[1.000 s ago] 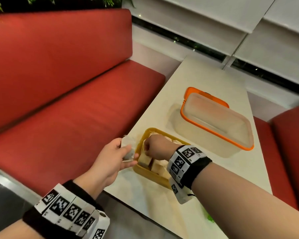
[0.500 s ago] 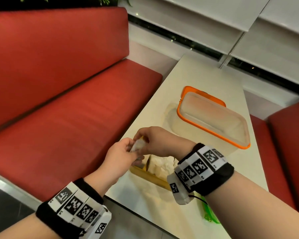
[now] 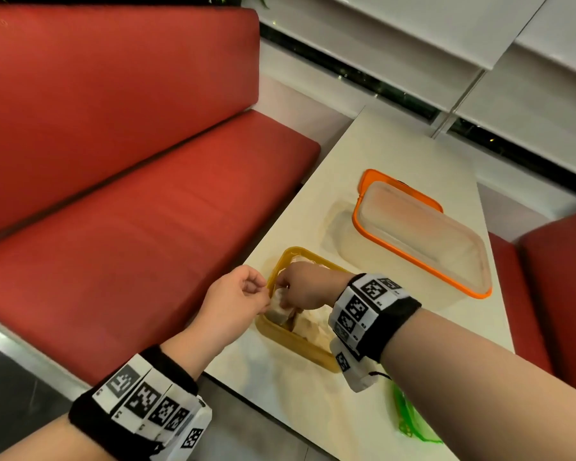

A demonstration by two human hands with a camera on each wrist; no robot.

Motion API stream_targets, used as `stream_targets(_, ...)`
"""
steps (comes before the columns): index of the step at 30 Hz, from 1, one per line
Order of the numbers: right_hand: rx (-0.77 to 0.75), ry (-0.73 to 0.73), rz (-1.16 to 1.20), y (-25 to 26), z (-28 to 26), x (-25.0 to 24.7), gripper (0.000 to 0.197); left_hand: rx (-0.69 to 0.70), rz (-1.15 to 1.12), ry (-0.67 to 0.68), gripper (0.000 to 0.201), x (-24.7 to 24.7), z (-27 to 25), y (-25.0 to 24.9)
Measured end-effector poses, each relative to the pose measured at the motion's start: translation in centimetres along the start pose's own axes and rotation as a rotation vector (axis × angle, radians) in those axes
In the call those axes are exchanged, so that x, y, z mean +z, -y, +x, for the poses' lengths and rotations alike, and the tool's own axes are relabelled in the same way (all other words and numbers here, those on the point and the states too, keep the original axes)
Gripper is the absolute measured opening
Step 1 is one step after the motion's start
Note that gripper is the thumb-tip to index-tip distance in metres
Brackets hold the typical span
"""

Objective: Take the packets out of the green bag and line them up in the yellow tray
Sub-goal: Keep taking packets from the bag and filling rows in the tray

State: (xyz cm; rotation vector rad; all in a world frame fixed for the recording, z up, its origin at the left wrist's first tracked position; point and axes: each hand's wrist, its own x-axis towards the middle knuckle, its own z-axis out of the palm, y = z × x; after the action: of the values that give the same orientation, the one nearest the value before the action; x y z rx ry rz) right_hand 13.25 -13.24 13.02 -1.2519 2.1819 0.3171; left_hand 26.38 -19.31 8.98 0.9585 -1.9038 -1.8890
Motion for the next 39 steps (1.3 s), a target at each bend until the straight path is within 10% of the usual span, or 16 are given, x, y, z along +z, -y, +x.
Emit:
stream_targets(15,-0.017,0.188,-0.493,1.9,3.0,1.9,0.025,0.018,0.038,0.032,0.016,-0.3,0.3,0.3)
stream_targets(32,0.077,0.045,-0.398,1.1,2.0,-0.2,0.037,-0.024,0.036,0.021,0.010,-0.2,0.7,-0.1)
stream_targets(39,0.073,-0.198,0.077,-1.5,-6.4,-3.6,0.029,-0.022,0.055,0.038,0.011,0.2,0.6,-1.2)
